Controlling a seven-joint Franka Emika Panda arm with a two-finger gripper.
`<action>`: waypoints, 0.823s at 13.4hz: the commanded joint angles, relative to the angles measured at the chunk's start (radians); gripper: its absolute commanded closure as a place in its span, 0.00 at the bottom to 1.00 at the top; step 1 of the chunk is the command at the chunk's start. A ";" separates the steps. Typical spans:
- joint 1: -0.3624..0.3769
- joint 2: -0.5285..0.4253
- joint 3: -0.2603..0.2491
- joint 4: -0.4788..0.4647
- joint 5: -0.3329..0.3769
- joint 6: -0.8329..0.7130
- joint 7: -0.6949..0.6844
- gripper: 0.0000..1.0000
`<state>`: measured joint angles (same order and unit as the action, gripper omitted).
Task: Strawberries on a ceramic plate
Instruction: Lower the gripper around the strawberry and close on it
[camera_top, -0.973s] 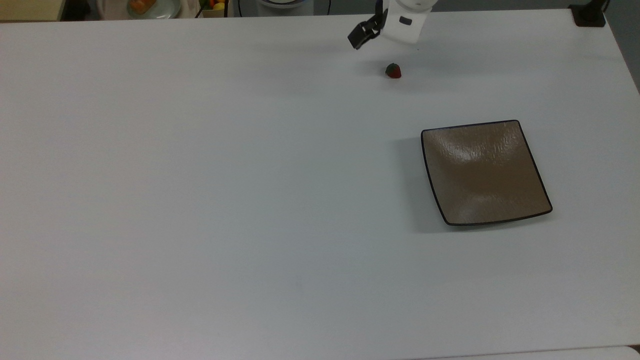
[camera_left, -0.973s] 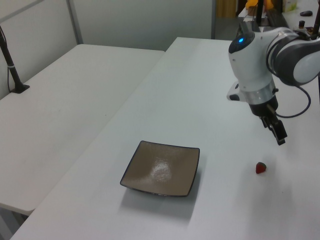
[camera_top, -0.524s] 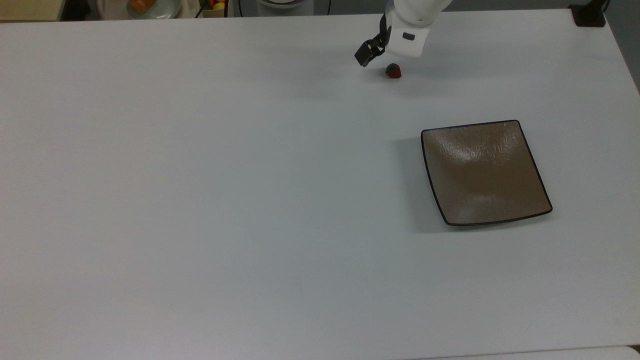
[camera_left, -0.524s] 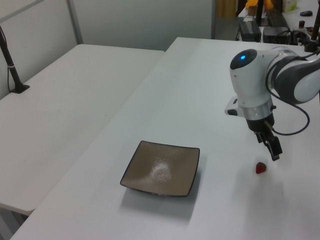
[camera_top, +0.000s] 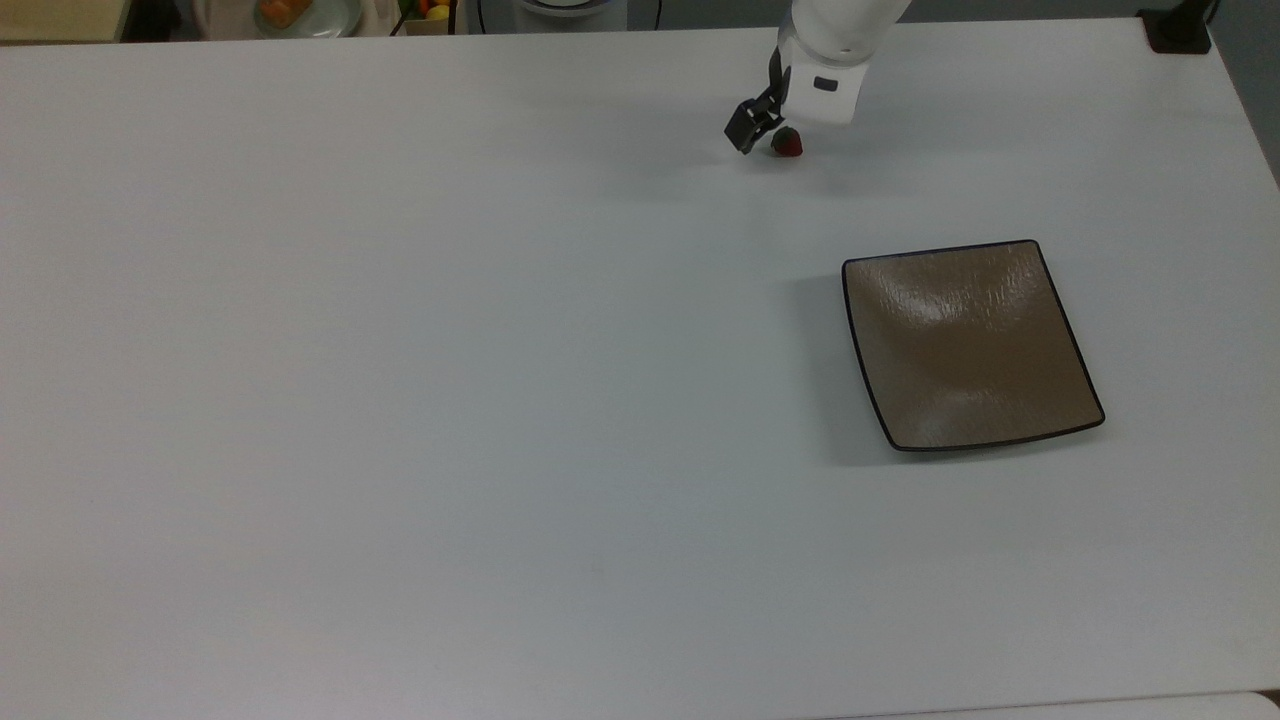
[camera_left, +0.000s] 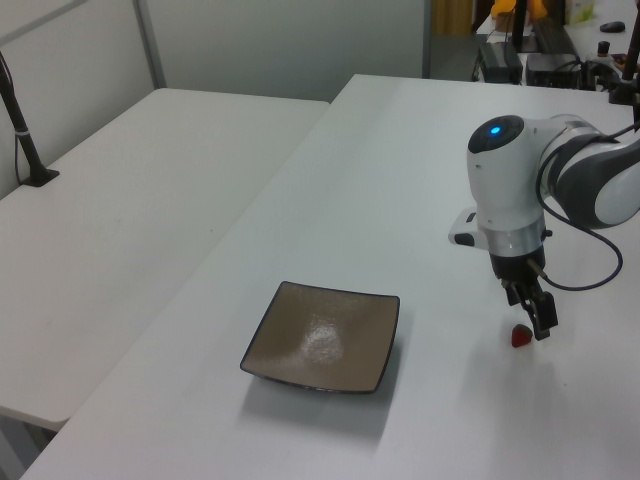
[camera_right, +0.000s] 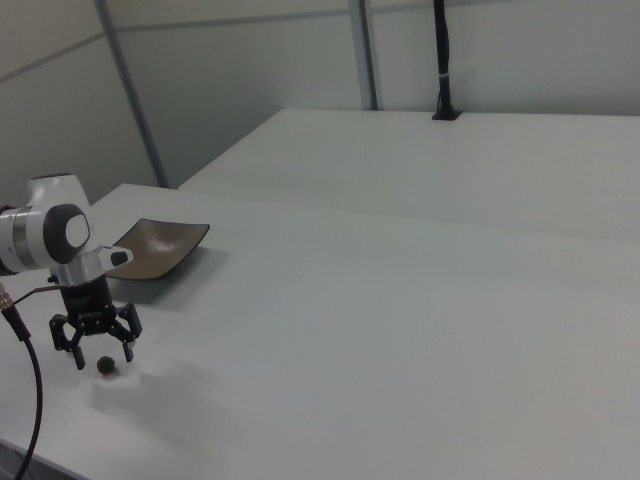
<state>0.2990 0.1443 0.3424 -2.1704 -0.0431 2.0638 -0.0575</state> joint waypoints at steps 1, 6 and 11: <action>0.029 0.008 -0.002 -0.032 -0.020 0.061 -0.004 0.11; 0.026 0.017 0.000 -0.031 -0.034 0.065 -0.004 0.54; 0.020 0.018 0.000 -0.029 -0.034 0.105 -0.015 0.78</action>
<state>0.3201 0.1690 0.3431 -2.1869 -0.0621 2.1274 -0.0581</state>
